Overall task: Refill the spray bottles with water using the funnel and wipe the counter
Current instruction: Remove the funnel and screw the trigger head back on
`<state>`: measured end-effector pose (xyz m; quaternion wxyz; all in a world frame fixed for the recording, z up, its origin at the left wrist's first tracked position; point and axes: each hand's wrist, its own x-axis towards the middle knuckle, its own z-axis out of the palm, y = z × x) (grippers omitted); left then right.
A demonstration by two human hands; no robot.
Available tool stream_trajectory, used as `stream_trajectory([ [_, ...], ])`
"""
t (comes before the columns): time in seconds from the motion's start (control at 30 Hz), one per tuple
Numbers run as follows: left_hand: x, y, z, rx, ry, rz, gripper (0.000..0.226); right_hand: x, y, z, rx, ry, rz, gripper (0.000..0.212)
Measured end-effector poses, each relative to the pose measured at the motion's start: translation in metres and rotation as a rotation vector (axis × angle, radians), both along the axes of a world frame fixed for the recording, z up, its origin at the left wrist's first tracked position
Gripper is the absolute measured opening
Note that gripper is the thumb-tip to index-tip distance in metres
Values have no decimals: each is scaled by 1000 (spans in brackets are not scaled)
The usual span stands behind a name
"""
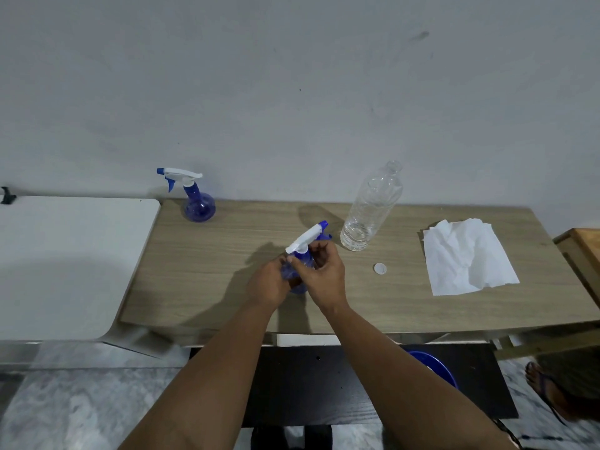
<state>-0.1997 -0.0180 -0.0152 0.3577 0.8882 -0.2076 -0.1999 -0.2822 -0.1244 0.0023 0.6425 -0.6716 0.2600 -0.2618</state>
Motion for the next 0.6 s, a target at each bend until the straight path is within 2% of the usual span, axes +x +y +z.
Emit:
stream_trajectory([
  [0.07, 1, 0, -1, -42, 59, -3, 24, -2, 2, 1, -45, -18, 44, 44],
  [0.13, 0, 0, -1, -81, 101, -16, 28, -3, 2, 1, -63, -15, 48, 35],
  [0.23, 0, 2, -3, -65, 34, -1, 27, -3, -1, 0, -36, -7, 7, 20],
  [0.4, 1, -1, -2, -47, 32, -6, 32, -2, 1, 1, -48, -27, 17, 38],
  [0.53, 2, -2, -1, -33, 15, -7, 32, -1, -2, -1, -68, -7, -8, 23],
  [0.6, 1, 0, -2, -69, 7, -15, 30, -2, -2, -1, -54, 1, -13, 26],
])
